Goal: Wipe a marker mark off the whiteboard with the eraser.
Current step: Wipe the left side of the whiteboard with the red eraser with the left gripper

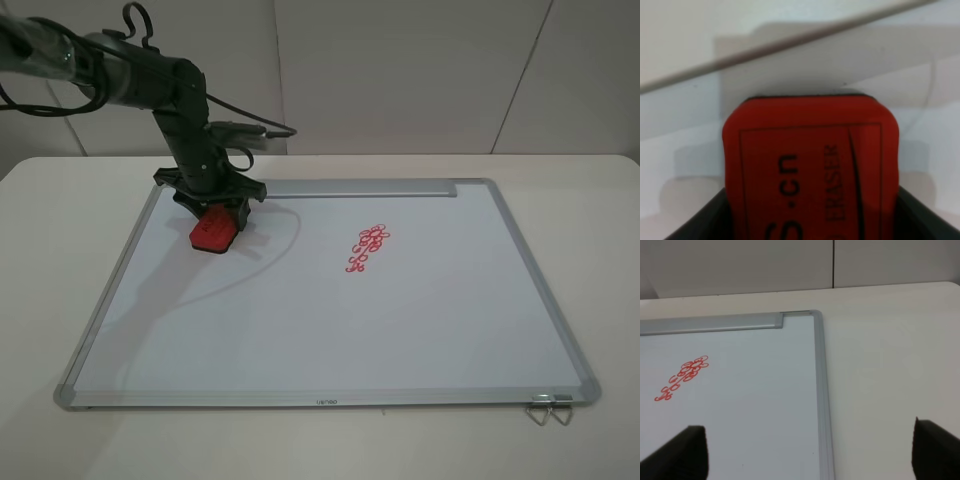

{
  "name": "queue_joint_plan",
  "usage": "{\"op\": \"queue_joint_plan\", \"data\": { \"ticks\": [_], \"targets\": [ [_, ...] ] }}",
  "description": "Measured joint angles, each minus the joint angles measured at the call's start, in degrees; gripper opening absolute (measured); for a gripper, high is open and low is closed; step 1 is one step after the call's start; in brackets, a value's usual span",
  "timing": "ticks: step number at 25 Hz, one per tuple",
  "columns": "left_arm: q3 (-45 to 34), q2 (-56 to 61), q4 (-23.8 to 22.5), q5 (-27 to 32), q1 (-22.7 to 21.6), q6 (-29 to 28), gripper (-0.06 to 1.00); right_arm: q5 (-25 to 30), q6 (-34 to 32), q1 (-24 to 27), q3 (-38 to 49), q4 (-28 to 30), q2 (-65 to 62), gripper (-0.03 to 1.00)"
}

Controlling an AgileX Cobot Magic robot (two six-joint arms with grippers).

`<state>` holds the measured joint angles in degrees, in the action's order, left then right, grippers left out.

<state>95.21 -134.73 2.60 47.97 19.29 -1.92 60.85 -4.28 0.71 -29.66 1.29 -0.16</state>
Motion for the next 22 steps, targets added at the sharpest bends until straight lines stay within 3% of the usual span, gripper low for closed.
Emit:
{"op": "queue_joint_plan", "data": {
  "ticks": [6,16,22],
  "targets": [
    [0.00,-0.34,-0.65,-0.67,1.40,1.13,0.57,0.00,0.00,0.00,0.00,0.00,0.00,0.72],
    [0.96,-1.75,0.50,-7.18,12.18,4.96,0.57,0.00,0.00,0.00,0.00,0.00,0.00,0.72],
    [1.02,-1.85,0.92,-7.94,13.83,5.08,0.57,0.00,0.00,0.00,0.00,0.00,0.00,0.72]
  ]
}}
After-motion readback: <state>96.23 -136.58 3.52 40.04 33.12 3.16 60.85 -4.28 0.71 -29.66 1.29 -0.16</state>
